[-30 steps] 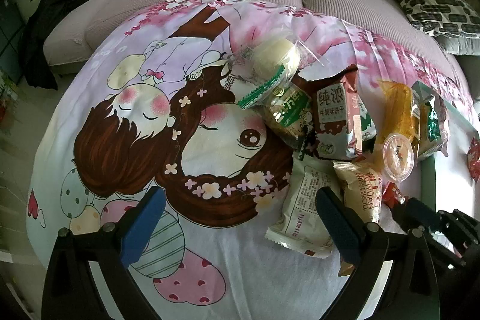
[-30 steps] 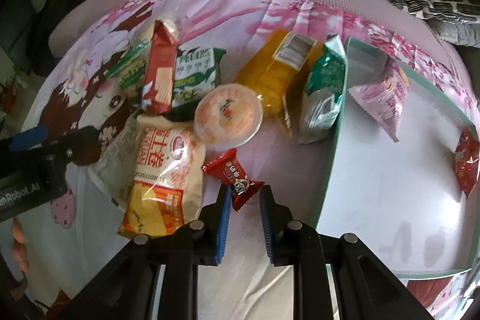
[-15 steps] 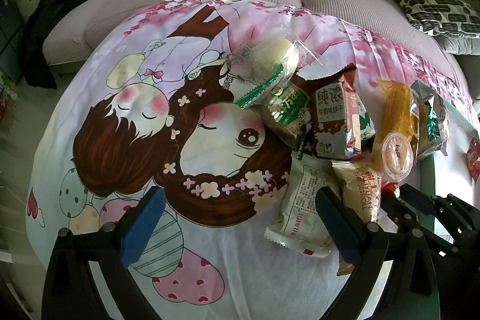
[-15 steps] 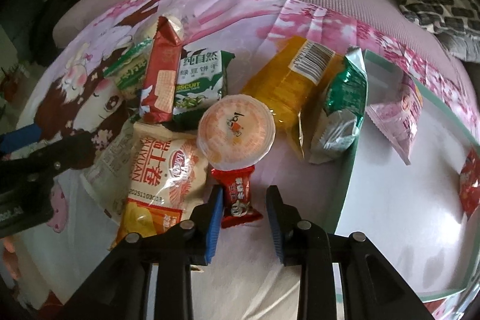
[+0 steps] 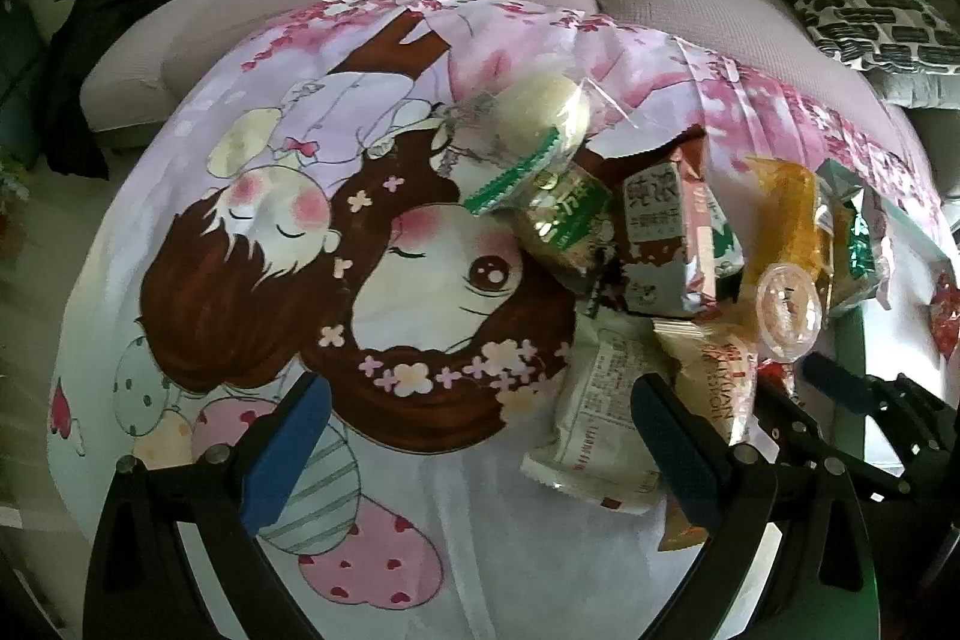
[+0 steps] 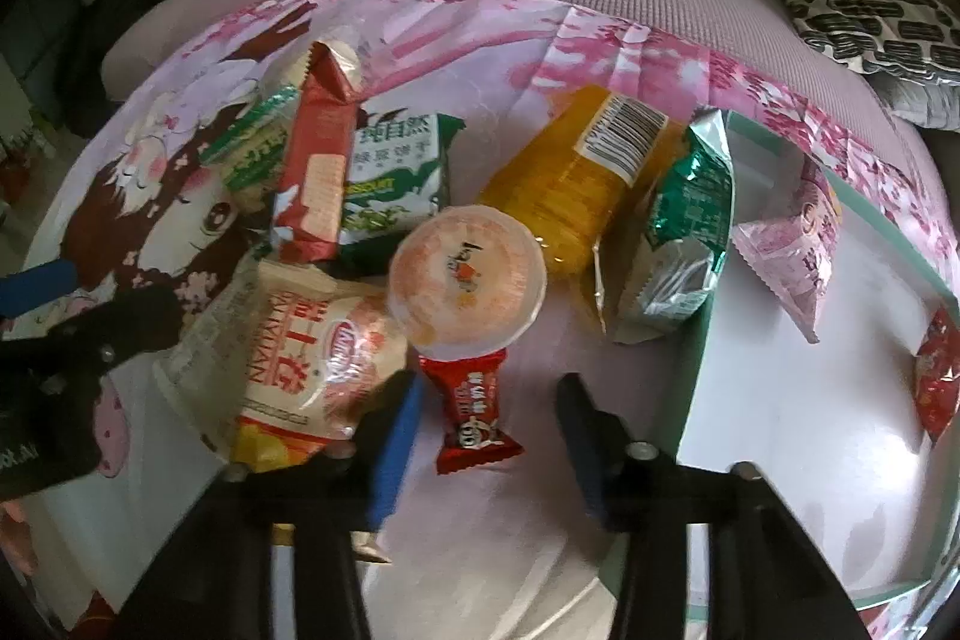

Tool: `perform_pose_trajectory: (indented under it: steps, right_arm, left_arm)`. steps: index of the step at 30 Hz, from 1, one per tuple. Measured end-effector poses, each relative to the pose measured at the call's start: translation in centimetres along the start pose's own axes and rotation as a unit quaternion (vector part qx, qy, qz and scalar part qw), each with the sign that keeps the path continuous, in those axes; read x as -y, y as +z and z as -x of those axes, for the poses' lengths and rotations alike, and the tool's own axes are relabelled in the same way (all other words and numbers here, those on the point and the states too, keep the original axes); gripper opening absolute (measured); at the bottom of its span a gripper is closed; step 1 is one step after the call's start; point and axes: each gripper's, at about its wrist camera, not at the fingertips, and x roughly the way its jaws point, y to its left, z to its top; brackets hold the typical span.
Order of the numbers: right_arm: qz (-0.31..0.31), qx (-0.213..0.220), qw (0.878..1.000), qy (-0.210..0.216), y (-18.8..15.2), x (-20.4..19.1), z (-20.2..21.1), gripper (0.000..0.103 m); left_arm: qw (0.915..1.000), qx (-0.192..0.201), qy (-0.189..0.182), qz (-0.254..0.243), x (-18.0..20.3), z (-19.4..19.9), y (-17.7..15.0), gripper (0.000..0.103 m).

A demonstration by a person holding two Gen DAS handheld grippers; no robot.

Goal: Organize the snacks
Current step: 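Close right gripper on the small red wrapped candy, then grasp the white snack packet with left gripper while right gripper holds the candy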

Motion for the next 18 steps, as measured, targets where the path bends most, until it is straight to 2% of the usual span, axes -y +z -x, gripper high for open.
perform_pose_trajectory:
  steps: [1, 3, 8, 14, 18]
  right_arm:
    - [0.0, 0.0, 1.0, 0.002, 0.0, 0.0, 0.0, 0.034]
    - [0.001, -0.003, 1.0, 0.004, -0.2, -0.2, 0.1, 0.02]
    - [-0.012, -0.006, 1.0, -0.001, -0.8, 0.2, 0.4, 0.02]
    - [-0.031, -0.01, 0.999, -0.002, -1.3, 1.6, 0.7, 0.02]
    - [-0.035, -0.009, 0.999, 0.003, -1.5, 1.9, 1.0, 0.02]
  left_arm:
    - [1.0, 0.0, -0.003, 0.0, 0.1, 0.0, 0.0, 0.1]
    - [0.9999, -0.003, -0.012, -0.006, 0.3, -0.1, -0.1, 0.1]
    - [0.9987, -0.011, -0.043, -0.024, 1.2, -0.2, -0.2, 0.1]
    - [0.9964, -0.033, -0.035, -0.07, 2.8, -1.2, -0.8, 0.1]
    - [0.9956, -0.043, -0.028, -0.079, 3.2, -1.7, -1.1, 0.1]
